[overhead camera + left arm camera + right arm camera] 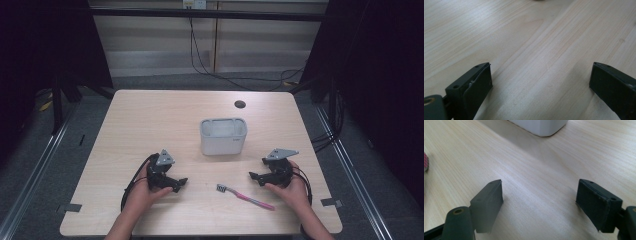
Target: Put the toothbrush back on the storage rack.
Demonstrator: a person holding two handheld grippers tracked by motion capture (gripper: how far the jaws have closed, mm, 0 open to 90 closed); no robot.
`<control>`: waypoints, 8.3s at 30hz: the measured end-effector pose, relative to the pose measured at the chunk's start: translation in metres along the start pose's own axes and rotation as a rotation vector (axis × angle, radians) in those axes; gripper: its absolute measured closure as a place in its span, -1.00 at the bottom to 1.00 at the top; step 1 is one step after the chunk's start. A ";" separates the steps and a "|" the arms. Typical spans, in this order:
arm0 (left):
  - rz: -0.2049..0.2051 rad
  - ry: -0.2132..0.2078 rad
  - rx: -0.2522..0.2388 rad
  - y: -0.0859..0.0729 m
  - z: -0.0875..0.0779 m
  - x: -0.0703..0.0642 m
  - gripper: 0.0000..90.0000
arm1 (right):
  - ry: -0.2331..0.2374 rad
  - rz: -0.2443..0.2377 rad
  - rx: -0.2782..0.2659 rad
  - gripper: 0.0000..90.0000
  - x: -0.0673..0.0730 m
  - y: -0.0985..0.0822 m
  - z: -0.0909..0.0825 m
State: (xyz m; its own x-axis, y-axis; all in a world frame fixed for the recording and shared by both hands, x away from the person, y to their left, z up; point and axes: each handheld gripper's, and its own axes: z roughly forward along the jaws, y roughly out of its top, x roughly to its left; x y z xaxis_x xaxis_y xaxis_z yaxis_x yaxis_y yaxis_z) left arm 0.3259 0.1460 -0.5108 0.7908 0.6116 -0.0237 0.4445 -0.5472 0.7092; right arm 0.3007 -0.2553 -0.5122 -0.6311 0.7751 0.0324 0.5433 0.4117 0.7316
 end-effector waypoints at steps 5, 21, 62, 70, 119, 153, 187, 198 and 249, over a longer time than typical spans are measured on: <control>0.006 -0.002 0.004 0.000 0.000 0.000 -0.91 | 0.000 0.005 0.037 -0.50 0.001 0.003 -0.002; 0.003 0.001 0.002 0.000 0.000 0.000 -0.91 | 0.104 -0.007 0.246 -0.26 0.027 0.036 -0.016; 0.002 0.000 0.002 0.000 0.000 0.000 -0.91 | 0.247 -0.220 0.466 0.12 0.087 0.085 0.004; 0.001 -0.002 0.001 0.000 0.000 0.000 -0.91 | 0.263 -0.248 0.493 0.25 0.093 0.084 0.010; 0.007 -0.002 0.005 0.000 0.000 0.000 -0.91 | 0.268 -0.217 0.479 0.88 0.089 0.083 0.009; 0.000 0.000 0.000 0.000 0.000 0.000 -0.91 | 0.249 -0.116 0.190 0.88 0.057 0.119 -0.041; 0.009 0.000 0.006 0.000 0.000 0.001 -0.91 | 0.250 0.011 -0.057 0.88 0.035 0.138 -0.063; 0.009 0.000 0.005 0.000 0.000 0.001 -0.91 | 0.256 0.059 -0.134 0.88 0.028 0.141 -0.068; 0.007 -0.001 0.005 0.000 0.000 0.000 -0.91 | 0.250 0.145 -0.396 0.88 0.007 0.165 -0.085</control>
State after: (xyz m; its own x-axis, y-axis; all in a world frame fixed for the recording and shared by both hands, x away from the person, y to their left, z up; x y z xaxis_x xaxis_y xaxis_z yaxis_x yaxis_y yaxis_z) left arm 0.3262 0.1463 -0.5106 0.7943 0.6072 -0.0197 0.4412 -0.5543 0.7058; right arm 0.3390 -0.2222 -0.3332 -0.7043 0.6522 0.2801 0.4140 0.0568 0.9085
